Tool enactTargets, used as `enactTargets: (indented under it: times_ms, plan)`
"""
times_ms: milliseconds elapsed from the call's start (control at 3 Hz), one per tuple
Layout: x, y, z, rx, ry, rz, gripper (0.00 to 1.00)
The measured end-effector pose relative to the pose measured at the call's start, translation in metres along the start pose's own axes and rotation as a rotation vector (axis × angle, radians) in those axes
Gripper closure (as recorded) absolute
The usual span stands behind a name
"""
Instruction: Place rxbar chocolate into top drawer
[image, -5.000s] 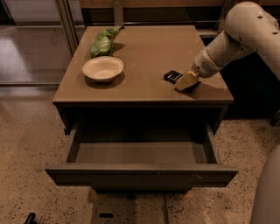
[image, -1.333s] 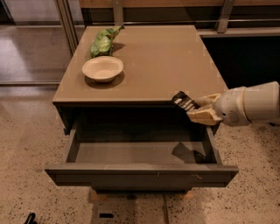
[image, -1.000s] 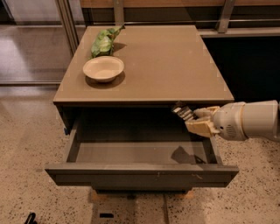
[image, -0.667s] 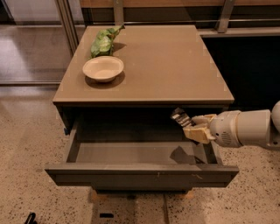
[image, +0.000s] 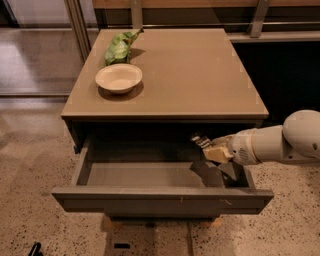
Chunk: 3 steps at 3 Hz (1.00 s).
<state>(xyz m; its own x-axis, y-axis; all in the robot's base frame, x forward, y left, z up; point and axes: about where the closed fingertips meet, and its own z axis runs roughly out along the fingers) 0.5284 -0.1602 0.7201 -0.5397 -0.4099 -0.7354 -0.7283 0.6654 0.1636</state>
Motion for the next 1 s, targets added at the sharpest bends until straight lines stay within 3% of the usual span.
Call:
enactTargets:
  times_ms: [1000]
  plan:
    - [0.043, -0.05, 0.058, 0.034, 0.16, 0.091, 1.0]
